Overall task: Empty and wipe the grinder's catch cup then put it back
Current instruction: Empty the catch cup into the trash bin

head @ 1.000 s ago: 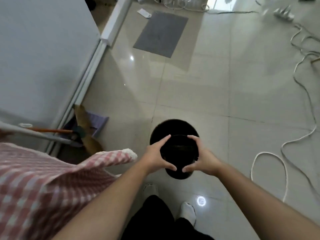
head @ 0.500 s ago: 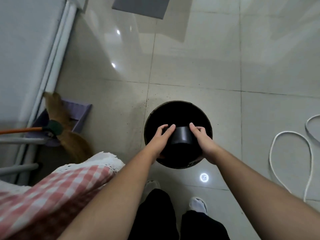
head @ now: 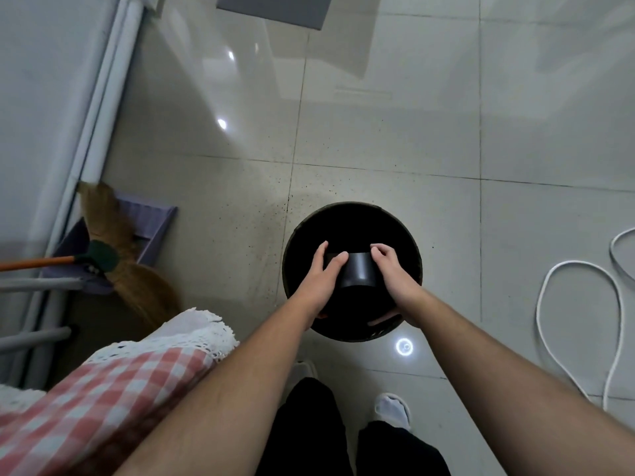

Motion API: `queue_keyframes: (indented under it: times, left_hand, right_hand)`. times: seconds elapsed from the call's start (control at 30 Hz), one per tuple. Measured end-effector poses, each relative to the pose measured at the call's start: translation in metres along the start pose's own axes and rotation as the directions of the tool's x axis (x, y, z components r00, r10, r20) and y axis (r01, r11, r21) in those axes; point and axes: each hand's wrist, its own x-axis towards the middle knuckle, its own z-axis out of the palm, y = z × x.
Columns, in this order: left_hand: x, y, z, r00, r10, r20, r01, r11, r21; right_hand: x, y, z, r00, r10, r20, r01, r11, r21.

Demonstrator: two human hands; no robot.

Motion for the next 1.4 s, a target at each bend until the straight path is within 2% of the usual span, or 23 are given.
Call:
queue_keyframes:
  times: [0.1, 0.2, 0.33, 0.47, 0.63, 0.7, 0.83, 1.0, 1.17, 1.27, 1.4]
  left_hand:
    - [0.004, -0.003, 0.003, 0.998, 0.059, -0.005, -0.058, 0.997, 0.050]
    - [0.009, -0.005, 0.002, 0.992, 0.126, -0.027, -0.123, 0.989, 0.076]
    - [0.016, -0.002, 0.003, 1.000, -0.001, -0.029, 0.003, 0.998, 0.060]
    - [0.017, -0.007, 0.009, 0.997, -0.047, -0.069, 0.042, 0.997, -0.071]
    - [0.014, -0.005, 0.006, 0.995, -0.092, -0.022, 0.090, 0.993, -0.078]
    - [0.007, 0.000, 0.001, 0.999, -0.050, -0.003, 0.049, 0.998, -0.046]
    - [-0.032, 0.015, -0.015, 0.998, 0.057, -0.001, -0.057, 0.998, -0.034]
    - [-0.106, 0.052, -0.044, 0.977, 0.195, 0.089, -0.188, 0.979, -0.082]
    - [-0.197, 0.102, -0.067, 0.935, 0.333, 0.125, -0.332, 0.943, -0.030]
    - [-0.255, 0.125, -0.074, 0.895, 0.439, 0.081, -0.440, 0.898, -0.004]
    - [-0.332, 0.133, -0.080, 0.811, 0.580, -0.080, -0.580, 0.814, 0.023]
  right_hand:
    - [0.000, -0.003, 0.002, 1.000, 0.023, -0.008, -0.023, 1.000, -0.016]
    - [0.002, -0.003, 0.004, 0.999, -0.030, -0.041, 0.028, 0.998, -0.054]
    - [0.005, 0.000, 0.006, 0.998, 0.048, -0.035, -0.051, 0.996, -0.071]
    - [0.008, 0.000, 0.005, 0.996, 0.057, -0.063, -0.061, 0.996, -0.071]
    - [0.004, 0.001, 0.007, 0.991, 0.118, -0.059, -0.123, 0.989, -0.077]
    - [-0.005, -0.005, 0.008, 0.997, 0.065, -0.051, -0.069, 0.994, -0.084]
    - [-0.038, -0.020, 0.003, 0.990, -0.140, 0.003, 0.140, 0.984, -0.114]
    - [-0.113, -0.047, -0.010, 0.961, -0.211, 0.179, 0.219, 0.975, -0.026]
    - [-0.199, -0.096, -0.012, 0.907, -0.356, 0.226, 0.388, 0.914, -0.116]
    - [-0.253, -0.121, -0.008, 0.847, -0.462, 0.264, 0.516, 0.834, -0.195]
    - [-0.325, -0.150, 0.004, 0.704, -0.602, 0.376, 0.705, 0.657, -0.268]
